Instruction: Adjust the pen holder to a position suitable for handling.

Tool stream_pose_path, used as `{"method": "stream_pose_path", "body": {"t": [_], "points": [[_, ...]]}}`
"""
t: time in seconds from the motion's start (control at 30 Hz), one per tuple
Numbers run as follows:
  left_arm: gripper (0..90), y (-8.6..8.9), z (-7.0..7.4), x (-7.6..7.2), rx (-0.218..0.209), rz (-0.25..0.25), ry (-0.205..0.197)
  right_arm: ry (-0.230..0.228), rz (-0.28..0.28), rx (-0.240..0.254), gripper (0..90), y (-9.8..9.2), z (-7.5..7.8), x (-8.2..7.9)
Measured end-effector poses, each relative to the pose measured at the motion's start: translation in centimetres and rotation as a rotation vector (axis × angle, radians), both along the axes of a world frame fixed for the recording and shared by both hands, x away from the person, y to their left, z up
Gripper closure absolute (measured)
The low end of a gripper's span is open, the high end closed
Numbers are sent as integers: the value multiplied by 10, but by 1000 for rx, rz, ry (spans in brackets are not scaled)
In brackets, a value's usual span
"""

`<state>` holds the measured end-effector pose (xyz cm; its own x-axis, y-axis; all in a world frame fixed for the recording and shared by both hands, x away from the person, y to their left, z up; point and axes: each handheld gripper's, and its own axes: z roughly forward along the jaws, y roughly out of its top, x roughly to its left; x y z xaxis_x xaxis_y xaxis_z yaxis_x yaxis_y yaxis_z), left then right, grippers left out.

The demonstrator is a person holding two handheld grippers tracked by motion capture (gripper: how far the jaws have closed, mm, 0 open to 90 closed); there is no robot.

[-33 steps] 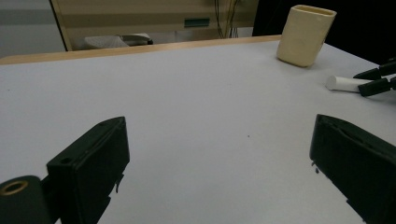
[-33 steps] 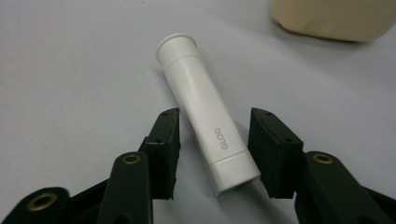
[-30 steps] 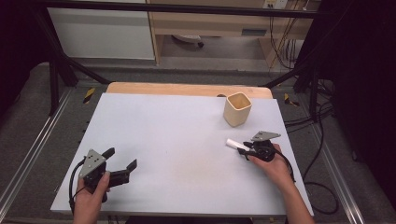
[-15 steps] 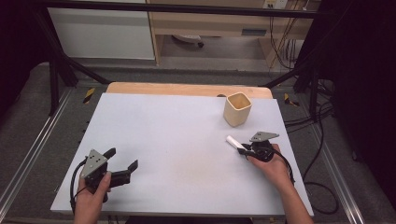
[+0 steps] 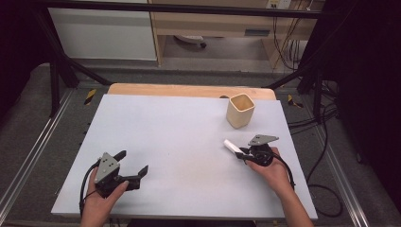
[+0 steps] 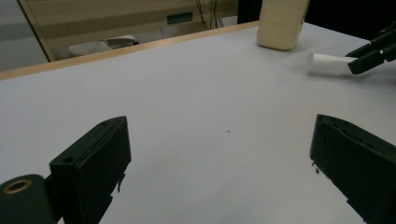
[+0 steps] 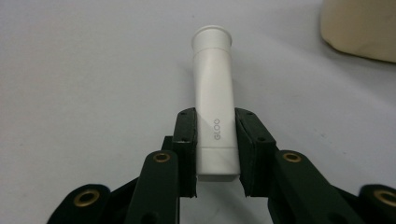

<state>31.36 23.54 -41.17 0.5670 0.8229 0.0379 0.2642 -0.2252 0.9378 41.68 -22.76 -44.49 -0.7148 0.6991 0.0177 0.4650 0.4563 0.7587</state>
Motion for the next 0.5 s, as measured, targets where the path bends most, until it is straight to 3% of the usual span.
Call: {"method": "stream_pose_path", "body": {"t": [0.23,0.37,0.5], "points": [[53,-21,-4,-1,76,-45,-11,2,58,-3,711,22,6,-8],[56,-32,-5,-2,95,-69,-13,8,80,3,711,30,8,-11],[69,-43,-6,5,85,-85,-10,21,110,-11,711,41,10,-14]]}}
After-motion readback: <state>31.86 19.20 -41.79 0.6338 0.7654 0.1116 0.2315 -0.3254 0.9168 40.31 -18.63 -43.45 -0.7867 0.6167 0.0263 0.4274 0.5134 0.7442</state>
